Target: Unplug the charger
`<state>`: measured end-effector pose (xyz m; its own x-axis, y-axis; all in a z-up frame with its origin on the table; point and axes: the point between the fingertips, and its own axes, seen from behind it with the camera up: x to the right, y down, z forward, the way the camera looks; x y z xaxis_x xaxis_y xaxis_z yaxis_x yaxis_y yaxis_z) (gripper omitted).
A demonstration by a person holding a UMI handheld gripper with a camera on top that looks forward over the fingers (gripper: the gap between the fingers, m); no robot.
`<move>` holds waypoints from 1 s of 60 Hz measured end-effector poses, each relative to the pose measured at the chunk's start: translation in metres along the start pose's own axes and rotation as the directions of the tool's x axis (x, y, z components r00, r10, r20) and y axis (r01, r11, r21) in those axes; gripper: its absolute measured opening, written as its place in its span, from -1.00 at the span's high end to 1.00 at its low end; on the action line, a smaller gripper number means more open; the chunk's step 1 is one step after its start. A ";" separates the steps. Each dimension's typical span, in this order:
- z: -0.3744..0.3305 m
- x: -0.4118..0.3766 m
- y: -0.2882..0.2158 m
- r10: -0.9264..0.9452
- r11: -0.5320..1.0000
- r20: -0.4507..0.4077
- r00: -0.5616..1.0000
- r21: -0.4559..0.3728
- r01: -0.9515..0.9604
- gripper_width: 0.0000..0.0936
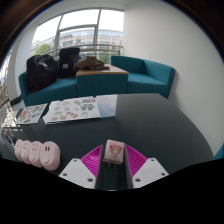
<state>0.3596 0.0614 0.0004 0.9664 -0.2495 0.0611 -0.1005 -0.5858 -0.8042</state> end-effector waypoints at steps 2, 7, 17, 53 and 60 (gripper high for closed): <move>0.002 0.001 0.000 -0.007 1.000 -0.008 1.000 -0.005 0.007 0.18; -0.001 0.006 -0.005 -0.014 1.000 -0.030 0.999 -0.005 0.014 0.02; -0.066 -0.011 -0.068 0.031 0.989 -0.001 1.000 0.146 -0.031 -0.47; -0.354 -0.228 -0.087 -0.103 0.892 0.232 0.967 0.452 -0.014 -0.80; -0.366 -0.265 -0.045 -0.126 0.917 0.291 0.949 0.399 -0.001 -0.80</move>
<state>0.0210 -0.1283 0.2374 0.9981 0.0609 -0.0129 0.0014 -0.2288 -0.9735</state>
